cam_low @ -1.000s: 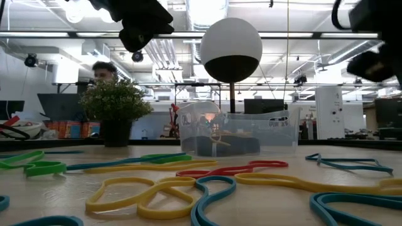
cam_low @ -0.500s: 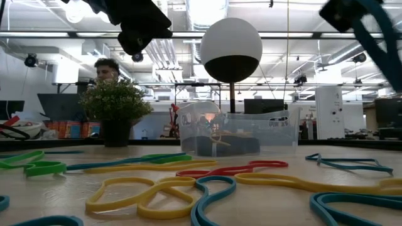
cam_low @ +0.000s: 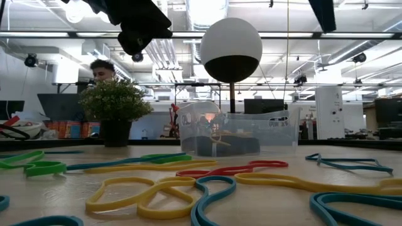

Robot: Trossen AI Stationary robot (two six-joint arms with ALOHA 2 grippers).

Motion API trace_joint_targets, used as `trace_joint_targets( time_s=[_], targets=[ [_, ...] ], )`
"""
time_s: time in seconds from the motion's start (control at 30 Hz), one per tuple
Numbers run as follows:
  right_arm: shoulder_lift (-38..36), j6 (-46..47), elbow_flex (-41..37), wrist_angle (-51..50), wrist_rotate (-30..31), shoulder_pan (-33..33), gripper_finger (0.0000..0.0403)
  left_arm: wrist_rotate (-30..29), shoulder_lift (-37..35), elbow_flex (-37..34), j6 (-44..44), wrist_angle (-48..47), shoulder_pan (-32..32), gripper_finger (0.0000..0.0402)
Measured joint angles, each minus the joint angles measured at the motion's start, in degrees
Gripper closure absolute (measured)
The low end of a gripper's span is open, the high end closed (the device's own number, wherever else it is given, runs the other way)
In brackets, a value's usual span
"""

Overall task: Pick and place rubber bands into bin
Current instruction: Put the blue rubber band into the transparent bin

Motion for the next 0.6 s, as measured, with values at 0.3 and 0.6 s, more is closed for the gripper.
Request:
trace_joint_targets(
  time_s=[0.3,0.6],
  targets=[
    [0.11,-3.92,-2.38,7.44,3.04,-3.96,0.0394,-0.04,0.00,-0.01,0.00,0.00,0.00,0.0322],
    [5.09,-5.61,-8.28,18.06,2.92,-9.71,0.0394,-0.66,0.00,-0.03,-0.01,0.10,-0.04,0.0322]
  ],
)
